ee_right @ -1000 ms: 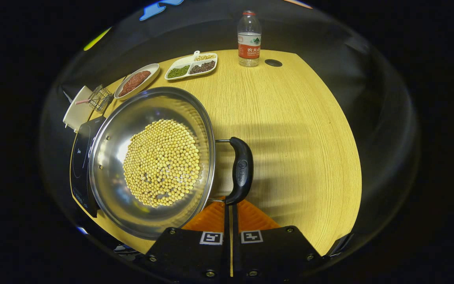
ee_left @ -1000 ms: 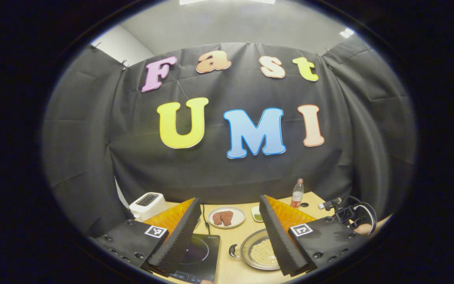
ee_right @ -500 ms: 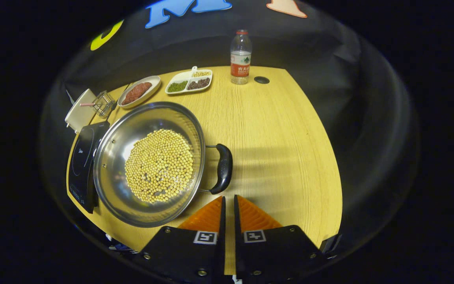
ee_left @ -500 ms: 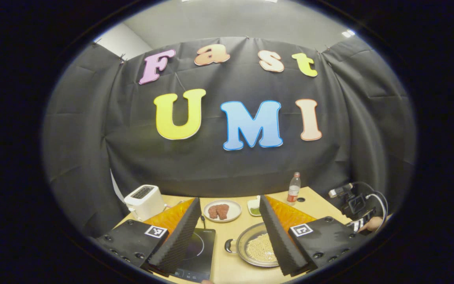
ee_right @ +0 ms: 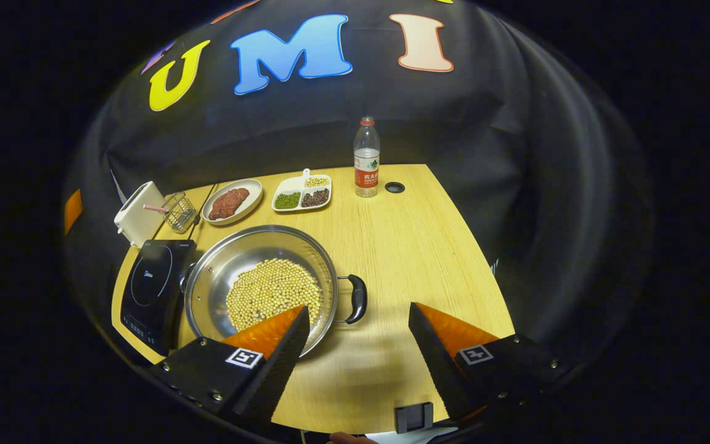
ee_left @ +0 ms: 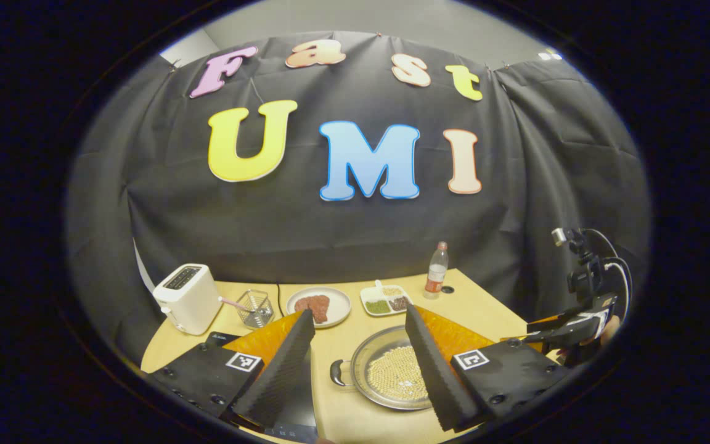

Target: First push the handle of the pot to place it horizontally, then grasp the pot with both hands and set it on the induction cooktop.

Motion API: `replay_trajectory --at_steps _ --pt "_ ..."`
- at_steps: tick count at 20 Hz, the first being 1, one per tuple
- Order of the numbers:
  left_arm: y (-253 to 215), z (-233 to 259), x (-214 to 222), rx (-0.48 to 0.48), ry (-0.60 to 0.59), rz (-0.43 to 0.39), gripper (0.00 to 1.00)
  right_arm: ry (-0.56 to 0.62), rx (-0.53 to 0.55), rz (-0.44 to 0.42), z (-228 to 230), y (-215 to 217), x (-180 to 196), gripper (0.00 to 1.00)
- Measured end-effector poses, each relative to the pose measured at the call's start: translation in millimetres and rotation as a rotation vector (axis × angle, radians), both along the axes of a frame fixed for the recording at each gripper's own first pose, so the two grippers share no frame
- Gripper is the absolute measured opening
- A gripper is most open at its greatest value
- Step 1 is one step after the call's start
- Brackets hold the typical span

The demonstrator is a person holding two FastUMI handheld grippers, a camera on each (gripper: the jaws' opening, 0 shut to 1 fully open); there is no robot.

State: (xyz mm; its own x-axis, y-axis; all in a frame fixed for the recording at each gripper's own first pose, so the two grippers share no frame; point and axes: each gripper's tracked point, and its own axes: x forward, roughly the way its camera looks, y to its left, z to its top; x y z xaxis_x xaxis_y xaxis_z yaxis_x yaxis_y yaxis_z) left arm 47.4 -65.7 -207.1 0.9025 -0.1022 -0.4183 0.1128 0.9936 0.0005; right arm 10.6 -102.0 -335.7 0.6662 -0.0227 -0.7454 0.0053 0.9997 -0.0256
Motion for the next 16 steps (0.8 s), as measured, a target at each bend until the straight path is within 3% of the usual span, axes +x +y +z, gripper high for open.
replay_trajectory --at_steps 10,16 --pt "9.7 -129.5 28.3 0.007 0.214 -0.058 0.95 0.011 0.030 -0.051 -35.1 10.6 12.6 0.99" --pt "20.4 -200.5 38.7 0.023 0.334 -0.040 1.00 0.064 0.046 -0.079 -65.5 10.8 34.1 0.99"
